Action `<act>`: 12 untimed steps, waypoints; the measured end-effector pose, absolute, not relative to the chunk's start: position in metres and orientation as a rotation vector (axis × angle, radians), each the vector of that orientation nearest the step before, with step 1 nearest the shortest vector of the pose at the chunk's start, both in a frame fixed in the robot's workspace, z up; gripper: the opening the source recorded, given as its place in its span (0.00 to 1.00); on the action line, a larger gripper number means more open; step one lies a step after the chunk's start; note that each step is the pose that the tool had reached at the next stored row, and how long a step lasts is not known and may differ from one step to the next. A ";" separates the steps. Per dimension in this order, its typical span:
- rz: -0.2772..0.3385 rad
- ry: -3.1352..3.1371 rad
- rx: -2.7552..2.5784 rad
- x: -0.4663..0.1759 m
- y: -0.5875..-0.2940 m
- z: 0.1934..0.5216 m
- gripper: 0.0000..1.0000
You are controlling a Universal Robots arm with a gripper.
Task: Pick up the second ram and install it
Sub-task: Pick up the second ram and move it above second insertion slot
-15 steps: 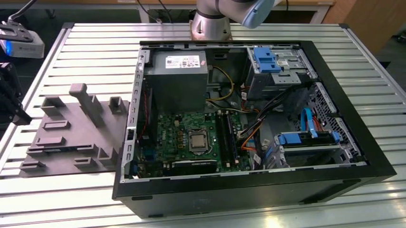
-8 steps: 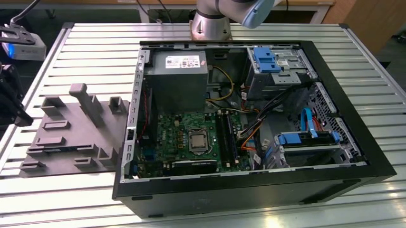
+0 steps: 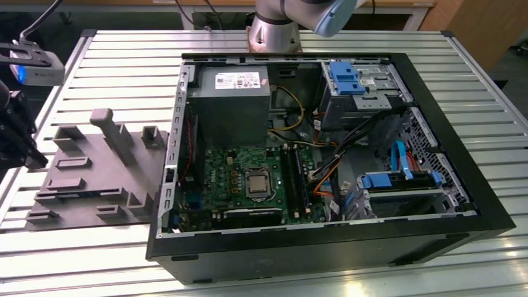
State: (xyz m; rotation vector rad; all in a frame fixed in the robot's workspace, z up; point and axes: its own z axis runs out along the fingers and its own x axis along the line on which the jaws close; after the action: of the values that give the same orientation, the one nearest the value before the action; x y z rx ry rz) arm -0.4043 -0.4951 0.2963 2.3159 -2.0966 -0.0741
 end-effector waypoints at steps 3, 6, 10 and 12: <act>-0.074 -2.098 2.315 -0.404 -0.495 0.293 0.11; -0.074 -2.099 2.314 -0.404 -0.495 0.290 0.11; -0.074 -2.100 2.313 -0.404 -0.495 0.287 0.11; -0.074 -2.100 2.313 -0.404 -0.495 0.286 0.11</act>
State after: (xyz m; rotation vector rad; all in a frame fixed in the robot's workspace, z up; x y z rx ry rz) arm -0.4043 -0.4951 0.2855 2.3130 -2.0998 -0.0742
